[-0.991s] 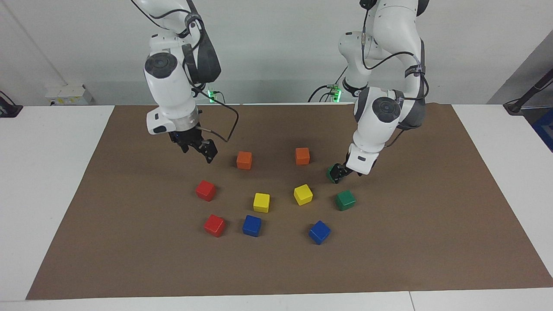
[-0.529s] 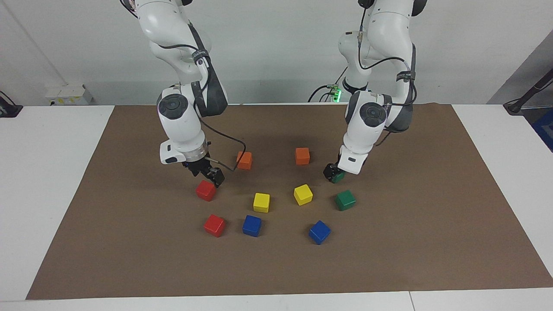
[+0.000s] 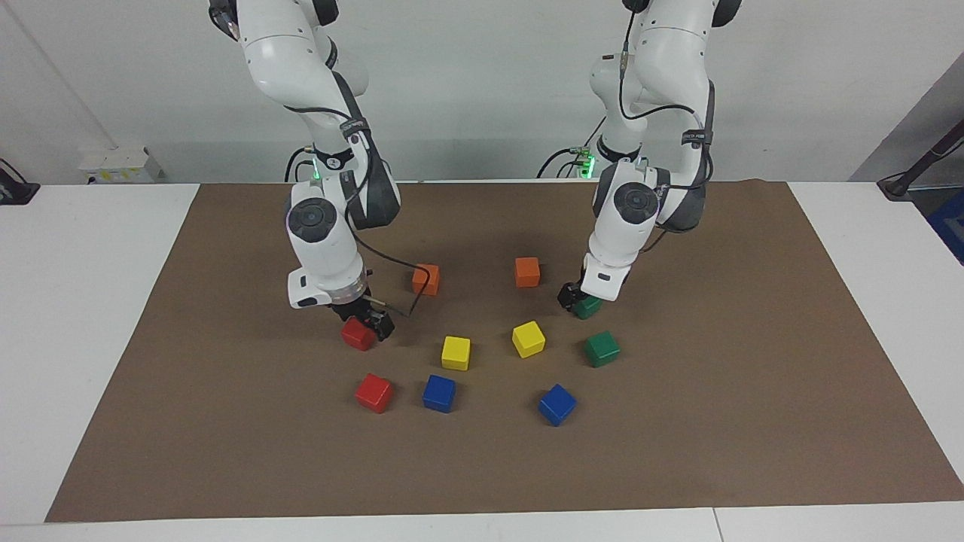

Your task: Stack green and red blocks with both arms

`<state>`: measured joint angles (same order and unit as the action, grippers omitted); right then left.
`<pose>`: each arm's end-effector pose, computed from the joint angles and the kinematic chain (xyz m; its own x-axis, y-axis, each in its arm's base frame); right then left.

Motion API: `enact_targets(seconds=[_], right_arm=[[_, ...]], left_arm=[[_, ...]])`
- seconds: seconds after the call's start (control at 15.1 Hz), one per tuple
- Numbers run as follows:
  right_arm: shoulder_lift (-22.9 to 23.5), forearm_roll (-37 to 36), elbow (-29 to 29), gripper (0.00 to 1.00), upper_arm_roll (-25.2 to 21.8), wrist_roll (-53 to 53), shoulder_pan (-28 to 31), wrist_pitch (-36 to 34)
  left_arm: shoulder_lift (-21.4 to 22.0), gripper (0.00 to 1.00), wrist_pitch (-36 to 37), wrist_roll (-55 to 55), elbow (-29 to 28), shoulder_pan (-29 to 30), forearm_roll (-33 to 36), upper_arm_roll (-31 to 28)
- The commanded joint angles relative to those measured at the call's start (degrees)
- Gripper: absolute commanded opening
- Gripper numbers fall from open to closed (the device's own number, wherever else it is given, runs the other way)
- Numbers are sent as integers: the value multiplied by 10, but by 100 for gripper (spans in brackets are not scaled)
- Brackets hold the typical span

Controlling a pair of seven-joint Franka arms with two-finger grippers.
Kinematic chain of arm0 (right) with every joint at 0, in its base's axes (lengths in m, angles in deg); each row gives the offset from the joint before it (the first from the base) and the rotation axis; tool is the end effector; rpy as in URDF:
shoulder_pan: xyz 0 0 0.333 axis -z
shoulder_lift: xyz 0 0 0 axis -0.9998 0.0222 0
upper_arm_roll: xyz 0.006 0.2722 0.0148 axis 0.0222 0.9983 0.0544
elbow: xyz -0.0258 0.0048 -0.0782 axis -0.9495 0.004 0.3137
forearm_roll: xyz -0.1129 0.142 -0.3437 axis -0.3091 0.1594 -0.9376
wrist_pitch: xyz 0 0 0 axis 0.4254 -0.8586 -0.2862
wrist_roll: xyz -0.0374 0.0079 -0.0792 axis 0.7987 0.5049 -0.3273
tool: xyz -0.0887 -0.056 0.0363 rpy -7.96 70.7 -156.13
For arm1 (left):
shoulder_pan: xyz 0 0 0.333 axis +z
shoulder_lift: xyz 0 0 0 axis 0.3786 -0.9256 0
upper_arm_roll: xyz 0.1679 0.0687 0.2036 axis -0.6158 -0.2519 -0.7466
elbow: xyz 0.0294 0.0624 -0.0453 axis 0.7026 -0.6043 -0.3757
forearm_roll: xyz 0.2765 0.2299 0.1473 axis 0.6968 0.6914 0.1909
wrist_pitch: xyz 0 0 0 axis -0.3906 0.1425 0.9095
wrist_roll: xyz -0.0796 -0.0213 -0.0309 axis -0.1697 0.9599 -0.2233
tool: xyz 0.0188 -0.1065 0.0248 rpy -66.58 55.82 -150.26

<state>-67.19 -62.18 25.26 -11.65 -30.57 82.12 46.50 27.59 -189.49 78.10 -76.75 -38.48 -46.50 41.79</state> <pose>0.5875 0.1355 0.2754 0.8545 -0.5193 -0.0155 -0.5193 -0.8546 -0.0015 0.5165 -0.2266 0.2666 0.9468 0.3145 -0.0679 0.3153 -0.9490 0.0013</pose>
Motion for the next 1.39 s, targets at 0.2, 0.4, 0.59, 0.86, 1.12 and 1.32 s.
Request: enact_targets(seconds=[0.2, 0.4, 0.59, 0.86, 1.12, 1.32], right_arm=[[10, -17, -8, 100, -1, -9, 2, 5], [18, -17, -5, 100, -1, -10, 2, 17], [24, -17, -3, 95, -1, -9, 2, 21], [26, -18, -4, 54, -1, -4, 2, 23], [26, -18, -4, 0, -1, 2, 2, 24], [26, -18, -6, 0, -1, 9, 4, 18]], left_arm=[[31, 0, 32, -32, -6, 16, 10, -16], [47, 0, 114, -215, 34, 98, 10, -20], [44, 0, 102, -406, 42, 184, 10, -20], [33, 0, 52, -541, 41, 249, 10, -20], [-4, 0, -4, -591, 39, 268, 10, -20], [-13, 0, -13, -583, 33, 270, 10, -20]])
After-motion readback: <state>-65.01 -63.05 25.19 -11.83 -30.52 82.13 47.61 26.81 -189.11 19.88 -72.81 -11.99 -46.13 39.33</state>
